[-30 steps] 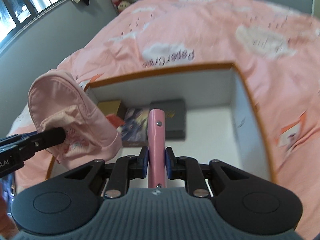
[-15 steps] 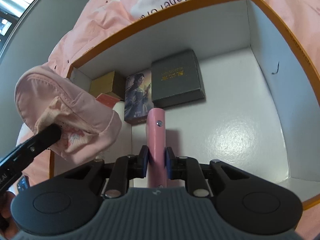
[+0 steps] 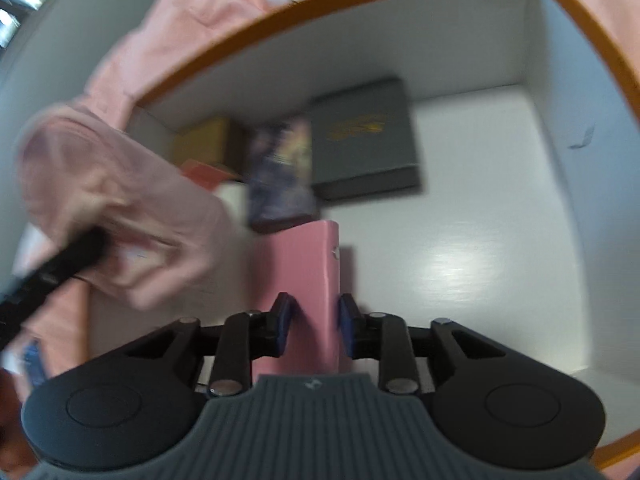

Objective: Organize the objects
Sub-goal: 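Carry the backpack with the left tool while the right tool carries the wallet over the orange box, then lower the pink wallet into the orange box and open the right tool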

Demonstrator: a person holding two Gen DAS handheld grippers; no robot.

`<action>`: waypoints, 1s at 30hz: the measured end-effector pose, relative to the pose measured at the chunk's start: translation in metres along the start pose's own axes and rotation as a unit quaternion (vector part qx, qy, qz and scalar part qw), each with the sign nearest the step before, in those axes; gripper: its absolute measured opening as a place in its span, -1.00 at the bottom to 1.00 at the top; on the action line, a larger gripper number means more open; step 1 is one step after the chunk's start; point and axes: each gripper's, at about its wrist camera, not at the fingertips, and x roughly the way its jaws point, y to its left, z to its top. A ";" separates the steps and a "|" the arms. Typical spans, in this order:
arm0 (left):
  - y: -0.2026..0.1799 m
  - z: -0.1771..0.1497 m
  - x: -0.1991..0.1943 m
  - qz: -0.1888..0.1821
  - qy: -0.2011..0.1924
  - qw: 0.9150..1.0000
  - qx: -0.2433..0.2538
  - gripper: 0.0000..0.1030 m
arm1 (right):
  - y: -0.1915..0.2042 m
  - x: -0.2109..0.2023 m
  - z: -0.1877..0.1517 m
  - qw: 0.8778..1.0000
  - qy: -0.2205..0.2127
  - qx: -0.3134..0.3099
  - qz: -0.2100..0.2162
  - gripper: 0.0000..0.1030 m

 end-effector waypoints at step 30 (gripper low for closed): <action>-0.001 -0.002 0.008 0.007 0.040 0.999 0.017 -0.53 | 0.031 0.013 -0.012 0.969 -0.004 -0.182 -0.170 -0.79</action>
